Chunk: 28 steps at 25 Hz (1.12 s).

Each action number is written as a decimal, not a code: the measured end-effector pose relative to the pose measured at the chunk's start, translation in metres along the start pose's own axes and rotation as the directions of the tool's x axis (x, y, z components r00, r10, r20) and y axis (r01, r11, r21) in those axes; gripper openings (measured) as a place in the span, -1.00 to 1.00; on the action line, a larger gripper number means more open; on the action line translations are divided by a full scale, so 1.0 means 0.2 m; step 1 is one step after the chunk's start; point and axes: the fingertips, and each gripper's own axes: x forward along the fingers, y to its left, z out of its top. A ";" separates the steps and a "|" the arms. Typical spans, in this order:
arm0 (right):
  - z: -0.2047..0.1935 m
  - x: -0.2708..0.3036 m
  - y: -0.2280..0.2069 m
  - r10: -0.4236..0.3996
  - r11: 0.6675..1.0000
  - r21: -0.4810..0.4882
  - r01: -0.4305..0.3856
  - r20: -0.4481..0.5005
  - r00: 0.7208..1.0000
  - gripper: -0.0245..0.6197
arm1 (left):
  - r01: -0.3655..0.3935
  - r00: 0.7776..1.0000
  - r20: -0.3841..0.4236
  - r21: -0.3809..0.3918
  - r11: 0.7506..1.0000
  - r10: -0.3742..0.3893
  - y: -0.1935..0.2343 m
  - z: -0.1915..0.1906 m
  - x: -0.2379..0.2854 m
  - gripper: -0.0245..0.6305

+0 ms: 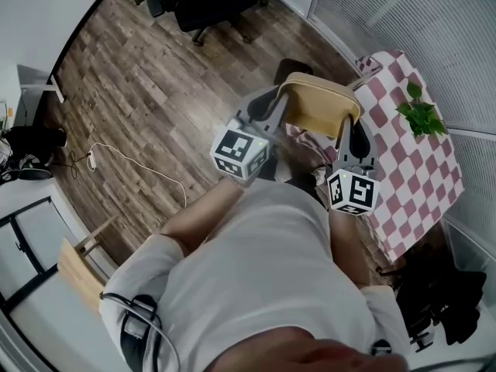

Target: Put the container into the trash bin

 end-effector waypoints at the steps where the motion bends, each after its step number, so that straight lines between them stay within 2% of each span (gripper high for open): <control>1: 0.00 0.03 0.04 0.001 1.000 -0.001 -0.001 0.001 1.000 -0.76 | -0.001 1.000 0.002 0.000 1.000 0.001 0.05 0.01 -0.02 -0.75; 6: 0.02 0.18 0.21 0.010 1.000 -0.010 -0.010 -0.001 1.000 -0.76 | -0.008 1.000 0.005 -0.006 1.000 0.008 0.26 0.06 -0.06 -0.75; 13: 0.06 0.26 0.36 0.018 1.000 -0.026 -0.018 -0.001 1.000 -0.76 | -0.008 1.000 0.020 -0.014 1.000 0.008 0.40 0.11 -0.14 -0.75; 28: 0.09 0.40 0.34 0.004 1.000 -0.023 -0.003 0.013 1.000 -0.76 | -0.001 1.000 0.021 0.001 1.000 0.001 0.50 0.17 -0.04 -0.75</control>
